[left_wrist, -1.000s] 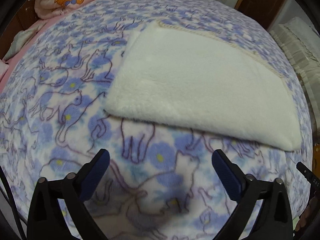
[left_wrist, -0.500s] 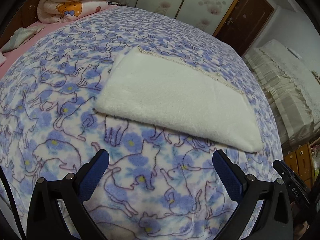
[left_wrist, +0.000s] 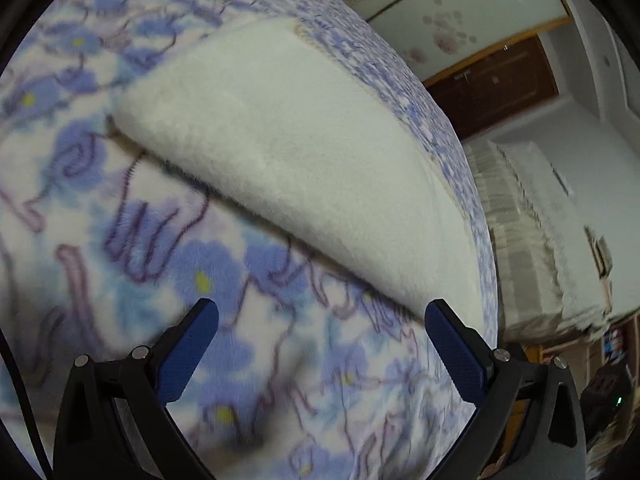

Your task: Fold large clothes

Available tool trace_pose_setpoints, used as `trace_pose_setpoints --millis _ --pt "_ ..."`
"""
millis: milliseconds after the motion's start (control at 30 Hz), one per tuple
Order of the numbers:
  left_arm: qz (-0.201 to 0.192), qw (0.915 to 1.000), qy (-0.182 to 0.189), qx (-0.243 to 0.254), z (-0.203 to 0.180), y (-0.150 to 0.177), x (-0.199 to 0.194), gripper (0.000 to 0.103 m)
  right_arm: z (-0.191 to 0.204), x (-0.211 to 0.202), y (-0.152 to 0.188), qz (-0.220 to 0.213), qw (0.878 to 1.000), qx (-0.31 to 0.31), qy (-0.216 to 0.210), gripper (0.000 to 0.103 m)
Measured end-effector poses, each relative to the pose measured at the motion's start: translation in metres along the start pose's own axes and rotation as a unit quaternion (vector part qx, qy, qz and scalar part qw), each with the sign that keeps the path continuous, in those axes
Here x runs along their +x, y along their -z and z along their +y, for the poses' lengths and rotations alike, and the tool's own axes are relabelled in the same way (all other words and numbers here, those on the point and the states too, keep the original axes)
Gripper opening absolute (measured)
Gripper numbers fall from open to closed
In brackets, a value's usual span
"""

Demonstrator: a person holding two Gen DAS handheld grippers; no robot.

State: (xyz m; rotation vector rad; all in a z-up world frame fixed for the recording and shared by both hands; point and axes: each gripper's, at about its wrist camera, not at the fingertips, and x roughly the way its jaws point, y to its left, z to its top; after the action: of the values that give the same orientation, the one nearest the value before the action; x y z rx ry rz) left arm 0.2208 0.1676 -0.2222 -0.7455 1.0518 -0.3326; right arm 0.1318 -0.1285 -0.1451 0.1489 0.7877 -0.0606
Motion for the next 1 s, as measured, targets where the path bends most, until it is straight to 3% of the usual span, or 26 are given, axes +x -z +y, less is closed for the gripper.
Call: trace_pose_setpoints --millis 100,233,400,600,633,667,700,767,833,933,1000 --pt "-0.024 0.9996 0.001 -0.015 0.015 -0.013 0.022 0.102 0.003 0.023 -0.004 0.005 1.0 -0.001 -0.005 0.037" --pt "-0.074 0.9971 -0.007 0.011 0.011 -0.034 0.036 0.102 0.005 0.05 -0.009 0.012 1.0 0.001 -0.014 0.037" --pt "-0.113 0.9936 -0.006 0.008 0.008 -0.08 0.055 0.102 0.007 0.076 -0.016 0.017 1.0 0.006 -0.023 0.036" --pt "-0.16 0.9867 -0.028 -0.015 -0.002 -0.102 0.065 0.075 0.014 0.097 -0.041 0.013 1.0 -0.006 -0.021 0.036" --pt "-0.166 0.9852 -0.039 -0.014 -0.001 -0.103 0.063 0.06 0.018 0.102 -0.048 0.012 1.0 -0.015 -0.019 0.036" --pt "-0.172 0.9834 -0.056 -0.008 -0.005 -0.102 0.06 0.036 0.022 0.108 -0.056 0.015 0.999 -0.027 -0.013 0.036" --pt "-0.18 0.9808 -0.076 0.002 -0.009 -0.101 0.056 0.023 0.026 0.114 -0.063 0.014 0.999 -0.035 -0.009 0.035" --pt "-0.183 0.9806 -0.069 0.014 -0.01 -0.103 0.044 0.021 0.033 0.13 -0.076 0.014 0.999 -0.052 -0.003 0.019" --pt "-0.189 0.9789 -0.071 0.032 -0.02 -0.105 0.034 0.02 0.037 0.149 -0.083 0.034 0.998 -0.061 -0.002 0.012" --pt "-0.207 0.9694 -0.091 0.095 -0.056 -0.101 0.026 0.02 0.041 0.192 -0.075 0.102 0.992 -0.072 0.004 0.01" --pt "-0.219 0.9618 -0.095 0.133 -0.081 -0.098 0.021 0.02 0.04 0.194 -0.07 0.095 0.993 -0.074 0.003 0.01"
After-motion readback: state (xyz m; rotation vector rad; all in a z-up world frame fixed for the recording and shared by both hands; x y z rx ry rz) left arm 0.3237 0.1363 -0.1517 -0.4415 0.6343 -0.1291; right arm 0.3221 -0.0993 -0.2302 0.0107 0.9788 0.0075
